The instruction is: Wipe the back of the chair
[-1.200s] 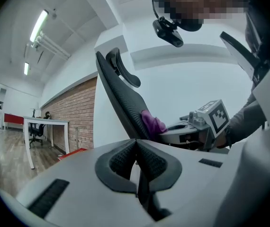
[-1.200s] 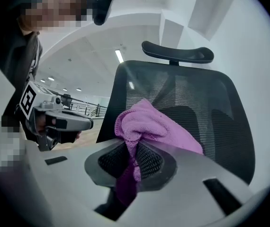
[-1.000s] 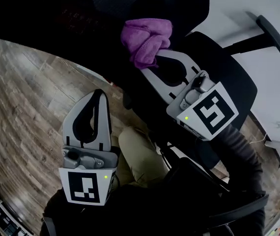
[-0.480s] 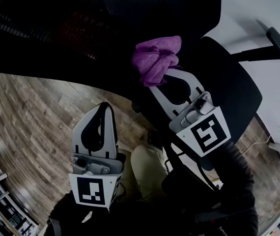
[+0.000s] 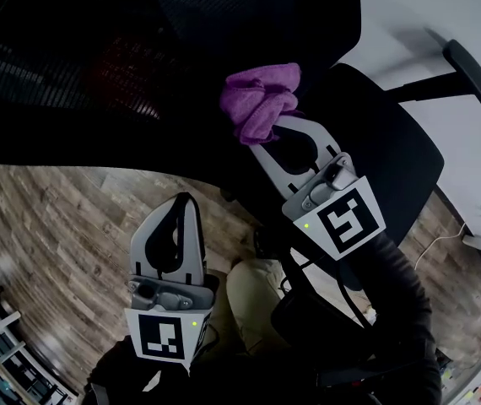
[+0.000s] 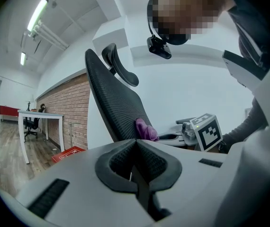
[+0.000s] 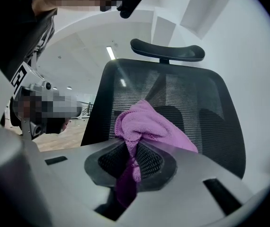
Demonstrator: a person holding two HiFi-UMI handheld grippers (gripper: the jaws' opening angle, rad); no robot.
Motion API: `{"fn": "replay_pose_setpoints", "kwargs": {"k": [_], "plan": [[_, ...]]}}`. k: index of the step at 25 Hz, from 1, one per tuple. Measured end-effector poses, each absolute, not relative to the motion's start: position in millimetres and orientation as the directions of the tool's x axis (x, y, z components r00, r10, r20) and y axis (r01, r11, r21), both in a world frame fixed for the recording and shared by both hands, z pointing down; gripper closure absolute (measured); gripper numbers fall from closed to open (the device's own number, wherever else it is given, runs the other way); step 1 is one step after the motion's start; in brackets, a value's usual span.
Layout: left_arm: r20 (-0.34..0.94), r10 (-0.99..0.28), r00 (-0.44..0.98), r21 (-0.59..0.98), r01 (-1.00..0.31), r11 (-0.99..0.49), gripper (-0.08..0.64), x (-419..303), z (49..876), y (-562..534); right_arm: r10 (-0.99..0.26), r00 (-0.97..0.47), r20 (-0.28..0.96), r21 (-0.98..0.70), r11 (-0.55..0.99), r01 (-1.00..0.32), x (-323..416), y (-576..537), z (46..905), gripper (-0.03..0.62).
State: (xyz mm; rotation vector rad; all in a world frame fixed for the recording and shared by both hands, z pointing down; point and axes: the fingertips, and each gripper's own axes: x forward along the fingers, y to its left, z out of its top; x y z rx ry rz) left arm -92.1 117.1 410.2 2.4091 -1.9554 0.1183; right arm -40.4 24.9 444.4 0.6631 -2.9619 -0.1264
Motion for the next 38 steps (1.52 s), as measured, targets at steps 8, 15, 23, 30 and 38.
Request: {"fn": "replay_pose_setpoints", "kwargs": {"k": [8, 15, 23, 30, 38], "plan": [[0.104, -0.97, 0.221, 0.0, -0.975, -0.222, 0.551, -81.1, 396.9, 111.9, -0.456, -0.886, 0.083, 0.084, 0.889, -0.449, -36.9, 7.6, 441.5, 0.548], [0.147, -0.964, 0.223, 0.03, -0.975, -0.221, 0.551, -71.6, 388.8, 106.7, -0.471, -0.877, 0.094, 0.083, 0.882, -0.464, -29.3, -7.4, 442.1, 0.548], [0.165, -0.959, 0.231, 0.044, -0.973, -0.227, 0.551, -71.1, 378.3, 102.8, -0.506, -0.858, 0.091, 0.081, 0.862, -0.5, -20.1, -25.1, 440.1, 0.548], [0.169, -0.954, 0.249, 0.037, -0.968, -0.246, 0.551, -65.3, 376.3, 100.6, -0.528, -0.843, 0.105, 0.105, 0.849, -0.518, -11.0, -43.6, 446.3, 0.548], [0.18, -0.949, 0.258, 0.047, -0.966, -0.254, 0.551, -54.2, 373.4, 103.1, -0.575, -0.811, 0.108, 0.065, 0.818, -0.572, 7.1, -63.0, 447.4, 0.548]]}}
